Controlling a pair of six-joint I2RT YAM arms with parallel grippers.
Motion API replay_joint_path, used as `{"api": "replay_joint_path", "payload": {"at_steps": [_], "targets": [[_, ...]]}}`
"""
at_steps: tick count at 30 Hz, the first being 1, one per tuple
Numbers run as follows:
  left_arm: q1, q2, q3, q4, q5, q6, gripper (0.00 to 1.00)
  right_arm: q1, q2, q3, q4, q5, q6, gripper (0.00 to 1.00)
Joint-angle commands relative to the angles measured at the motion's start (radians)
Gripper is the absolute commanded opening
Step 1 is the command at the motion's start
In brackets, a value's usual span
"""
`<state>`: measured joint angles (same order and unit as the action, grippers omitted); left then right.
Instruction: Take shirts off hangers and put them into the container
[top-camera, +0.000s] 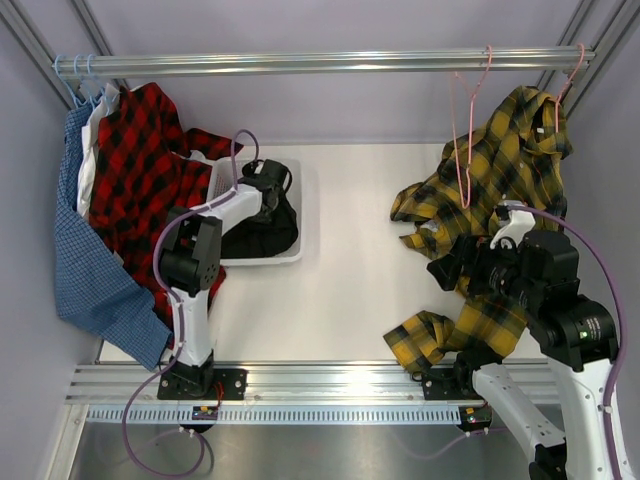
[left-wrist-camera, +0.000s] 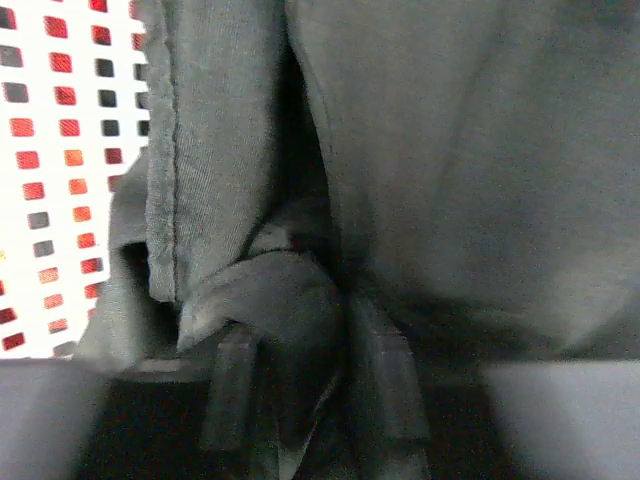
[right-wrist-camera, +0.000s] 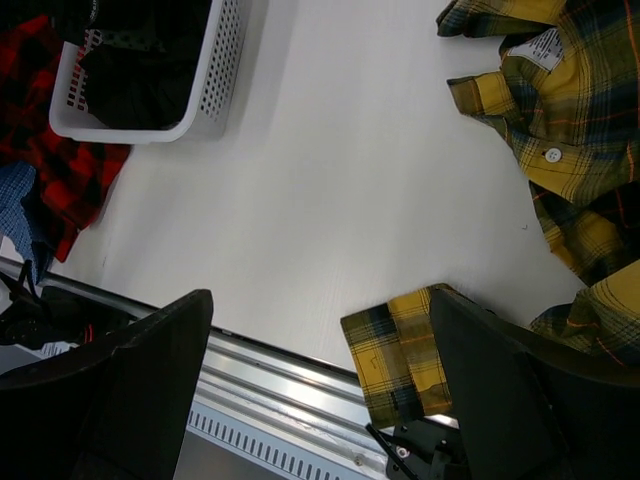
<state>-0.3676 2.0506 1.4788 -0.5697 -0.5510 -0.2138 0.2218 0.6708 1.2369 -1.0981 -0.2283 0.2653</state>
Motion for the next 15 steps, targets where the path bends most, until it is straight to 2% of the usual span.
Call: {"api": "replay_joint_path", "payload": {"at_steps": [1,2,3,6,10,15], "targets": [[0.01,0.002,0.028,-0.07,0.138,-0.047,0.57,0.008,0.024,0.07,0.017,0.04,-0.02,0.99],[0.01,-0.039,0.018,-0.088,0.14,-0.05,0.66,0.008,0.038,0.085,0.011,0.046,-0.023,0.99],[0.01,-0.068,0.011,-0.094,0.141,-0.056,0.81,0.008,0.047,0.125,-0.003,0.064,-0.034,1.0],[0.01,-0.221,-0.005,-0.116,0.152,-0.068,0.99,0.008,0.087,0.222,-0.034,0.105,-0.054,1.0],[0.01,-0.38,0.04,-0.166,0.19,-0.07,0.99,0.008,0.165,0.373,-0.089,0.182,-0.069,1.0],[0.01,-0.535,0.074,-0.262,0.22,-0.058,0.99,0.008,0.317,0.646,-0.198,0.404,-0.069,1.0]]}}
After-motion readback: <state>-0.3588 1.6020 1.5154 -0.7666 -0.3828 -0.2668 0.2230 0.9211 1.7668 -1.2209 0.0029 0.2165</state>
